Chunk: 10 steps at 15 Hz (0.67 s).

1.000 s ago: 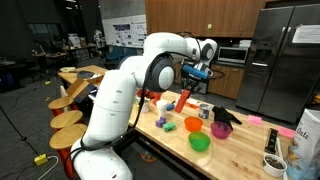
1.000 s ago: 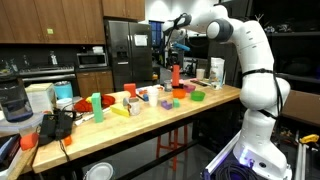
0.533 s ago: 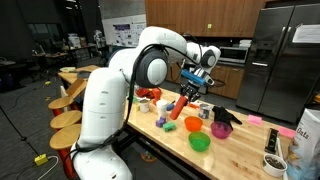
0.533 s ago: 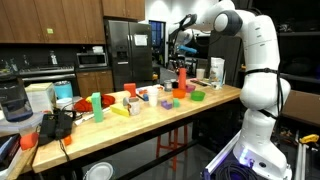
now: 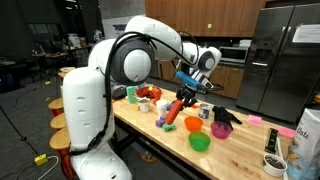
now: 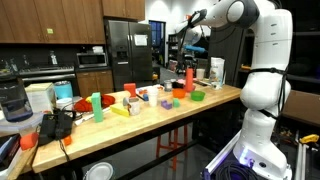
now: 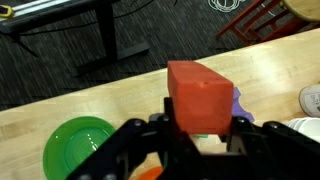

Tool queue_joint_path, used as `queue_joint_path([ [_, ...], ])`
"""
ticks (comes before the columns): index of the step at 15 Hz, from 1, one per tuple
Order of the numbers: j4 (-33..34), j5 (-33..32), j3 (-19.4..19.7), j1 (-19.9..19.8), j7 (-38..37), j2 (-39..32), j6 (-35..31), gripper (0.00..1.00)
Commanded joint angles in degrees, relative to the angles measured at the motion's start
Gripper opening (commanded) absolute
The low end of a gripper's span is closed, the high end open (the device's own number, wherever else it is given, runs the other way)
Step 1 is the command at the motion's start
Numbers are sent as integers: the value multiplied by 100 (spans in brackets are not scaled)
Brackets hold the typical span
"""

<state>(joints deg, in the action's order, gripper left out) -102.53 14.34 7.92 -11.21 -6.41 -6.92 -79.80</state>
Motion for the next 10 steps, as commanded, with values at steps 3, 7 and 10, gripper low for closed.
queue_joint_path([
  [3, -124, 2, 57, 71, -84, 137, -27, 40],
  [7, -166, 135, 110, 22, -277, 107, -79, 15],
  [10, -519, 484, 304, -109, -796, 353, -388, 15],
])
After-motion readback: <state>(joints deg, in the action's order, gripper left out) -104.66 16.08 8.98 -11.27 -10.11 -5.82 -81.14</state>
